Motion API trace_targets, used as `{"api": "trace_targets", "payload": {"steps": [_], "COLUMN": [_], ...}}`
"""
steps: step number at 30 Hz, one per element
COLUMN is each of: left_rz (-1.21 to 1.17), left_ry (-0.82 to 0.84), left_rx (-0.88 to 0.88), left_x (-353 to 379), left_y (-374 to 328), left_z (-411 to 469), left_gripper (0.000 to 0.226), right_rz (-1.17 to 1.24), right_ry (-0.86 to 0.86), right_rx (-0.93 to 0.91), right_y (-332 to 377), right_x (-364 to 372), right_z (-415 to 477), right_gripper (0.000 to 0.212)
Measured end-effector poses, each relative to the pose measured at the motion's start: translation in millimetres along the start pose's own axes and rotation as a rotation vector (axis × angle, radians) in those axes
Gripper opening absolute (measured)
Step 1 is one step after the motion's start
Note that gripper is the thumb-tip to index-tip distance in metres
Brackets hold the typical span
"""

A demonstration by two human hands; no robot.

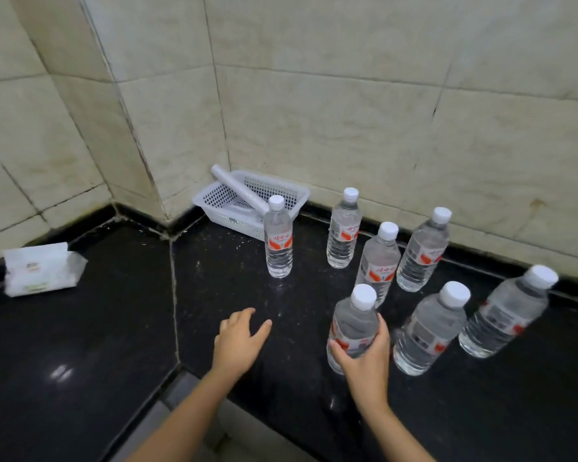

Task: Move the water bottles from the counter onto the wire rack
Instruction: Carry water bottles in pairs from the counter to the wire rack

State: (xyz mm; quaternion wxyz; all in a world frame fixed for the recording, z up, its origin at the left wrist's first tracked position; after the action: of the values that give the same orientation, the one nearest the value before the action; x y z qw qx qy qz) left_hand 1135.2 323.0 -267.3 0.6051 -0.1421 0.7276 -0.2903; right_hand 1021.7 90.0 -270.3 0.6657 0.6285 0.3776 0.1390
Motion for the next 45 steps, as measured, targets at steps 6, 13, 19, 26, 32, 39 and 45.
{"api": "trace_targets", "payload": {"steps": [6, 13, 19, 26, 32, 39, 45], "left_rz": [-0.162, -0.392, -0.416, -0.484, -0.451, -0.46, -0.5], "left_ry": [-0.018, -0.055, -0.034, 0.141, 0.353, 0.5, 0.589], "left_rx": [0.034, 0.07, 0.195, 0.202, 0.321, 0.422, 0.43], "left_x": [6.5, -15.7, -10.8, -2.0, 9.3, 20.5, 28.4], "left_y": [-19.1, -35.7, -44.3, -39.6, -45.4, -41.9, -35.0], "left_z": [62.0, 163.4, 188.7, 216.4, 206.2, 155.2, 106.1], "left_gripper": [0.063, 0.091, 0.1, 0.073, 0.078, 0.074, 0.073], "right_rz": [0.024, 0.041, 0.073, 0.137, 0.105, 0.059, 0.121], "right_ry": [-0.037, 0.056, -0.018, -0.135, -0.184, -0.207, -0.213], "right_rx": [0.079, 0.191, 0.25, 0.297, 0.293, 0.29, 0.308], "right_y": [-9.7, -1.3, -6.1, -13.1, -9.4, -6.2, -0.9], "right_x": [6.2, 21.5, 4.9, -6.2, -5.9, 2.3, 0.5], "right_z": [16.9, 43.8, 56.2, 27.7, 7.7, -7.7, -41.7], "right_gripper": [0.079, 0.063, 0.061, 0.083, 0.075, 0.066, 0.07]}}
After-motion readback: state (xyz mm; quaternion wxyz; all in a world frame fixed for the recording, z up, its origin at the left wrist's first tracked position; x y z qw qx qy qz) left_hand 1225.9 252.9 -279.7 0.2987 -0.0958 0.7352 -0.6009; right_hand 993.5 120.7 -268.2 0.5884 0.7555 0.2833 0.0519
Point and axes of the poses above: each hand's wrist, its own z-axis towards the middle knuckle, its own x-axis out of the palm, y = z × x, the point moved 10 cm from there along z, towards the middle knuckle, and after that the axes turned 9 degrees about x, right-handed, at the moved point
